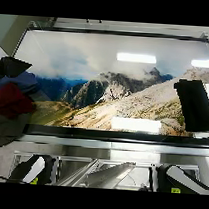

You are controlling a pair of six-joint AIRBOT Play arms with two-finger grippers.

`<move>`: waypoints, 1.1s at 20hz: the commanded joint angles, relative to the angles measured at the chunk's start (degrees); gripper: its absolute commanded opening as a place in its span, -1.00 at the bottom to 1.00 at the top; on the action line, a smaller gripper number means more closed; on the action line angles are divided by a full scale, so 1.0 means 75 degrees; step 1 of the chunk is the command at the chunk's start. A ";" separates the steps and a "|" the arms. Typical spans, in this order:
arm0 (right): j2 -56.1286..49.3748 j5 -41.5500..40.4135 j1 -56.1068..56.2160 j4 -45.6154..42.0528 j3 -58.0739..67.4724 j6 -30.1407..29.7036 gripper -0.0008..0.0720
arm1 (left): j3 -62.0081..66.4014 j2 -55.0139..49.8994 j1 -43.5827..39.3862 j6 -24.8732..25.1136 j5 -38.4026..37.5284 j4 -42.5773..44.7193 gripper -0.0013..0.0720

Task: Fold the shirts.

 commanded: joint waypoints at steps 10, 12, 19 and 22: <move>0.0149 -0.0405 0.1346 0.4669 0.2530 -0.1804 -0.93 | 0.0006 0.0009 0.0009 -0.0207 -0.0067 -0.0050 -0.91; 0.0539 -0.0364 0.2154 0.4663 0.2116 -0.2180 -0.94 | -0.0006 0.0041 0.0006 -0.0350 0.0090 -0.0050 -0.91; 0.4135 -0.1384 0.4383 0.4345 -0.2390 -0.2926 -0.93 | -0.3439 0.2702 0.0009 -0.0475 -0.0119 -0.0017 -0.91; 0.4368 -0.1396 0.4497 0.4345 -0.3086 -0.3212 -0.93 | -0.4986 0.3844 0.0009 -0.0804 -0.0466 -0.0017 -0.91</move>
